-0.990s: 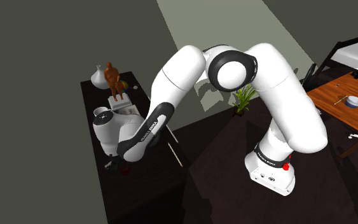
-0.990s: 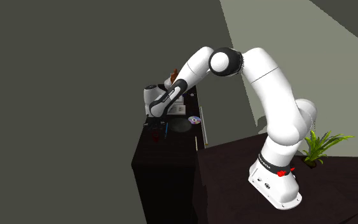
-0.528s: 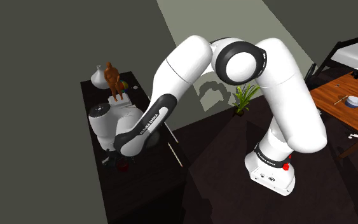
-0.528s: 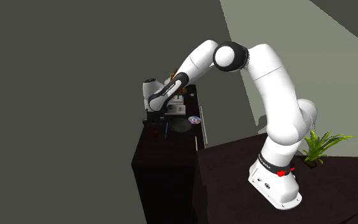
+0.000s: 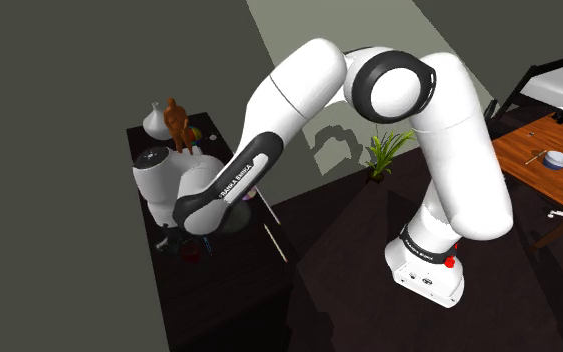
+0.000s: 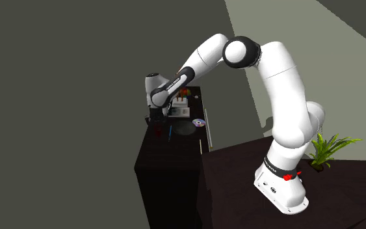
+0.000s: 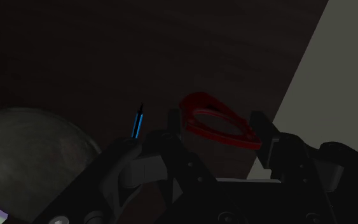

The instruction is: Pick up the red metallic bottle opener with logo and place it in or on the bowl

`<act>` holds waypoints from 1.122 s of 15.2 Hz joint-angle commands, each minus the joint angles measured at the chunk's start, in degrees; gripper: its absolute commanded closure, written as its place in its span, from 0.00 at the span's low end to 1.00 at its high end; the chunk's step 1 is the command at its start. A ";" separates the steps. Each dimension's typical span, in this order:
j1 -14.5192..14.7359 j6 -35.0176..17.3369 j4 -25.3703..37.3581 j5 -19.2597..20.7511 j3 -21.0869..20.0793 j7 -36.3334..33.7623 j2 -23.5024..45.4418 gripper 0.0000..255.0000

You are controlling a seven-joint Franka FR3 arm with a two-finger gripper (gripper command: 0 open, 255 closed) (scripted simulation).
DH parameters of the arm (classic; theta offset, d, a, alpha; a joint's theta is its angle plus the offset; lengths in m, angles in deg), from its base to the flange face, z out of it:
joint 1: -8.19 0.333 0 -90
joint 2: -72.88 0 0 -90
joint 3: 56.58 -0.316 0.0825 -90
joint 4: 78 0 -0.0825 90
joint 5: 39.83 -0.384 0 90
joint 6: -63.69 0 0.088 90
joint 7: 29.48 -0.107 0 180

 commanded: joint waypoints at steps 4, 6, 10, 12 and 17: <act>-0.65 2.60 -0.05 -1.10 -0.95 0.55 -2.70 1.00; -1.85 2.45 -0.88 -1.36 -0.95 1.74 -3.40 1.00; -6.49 2.07 -3.48 -2.31 -0.77 6.61 -5.70 1.00; -8.73 2.08 -4.34 -2.78 -0.61 9.12 -6.62 1.00; -14.04 2.60 -5.29 -3.85 0.00 15.47 -8.21 1.00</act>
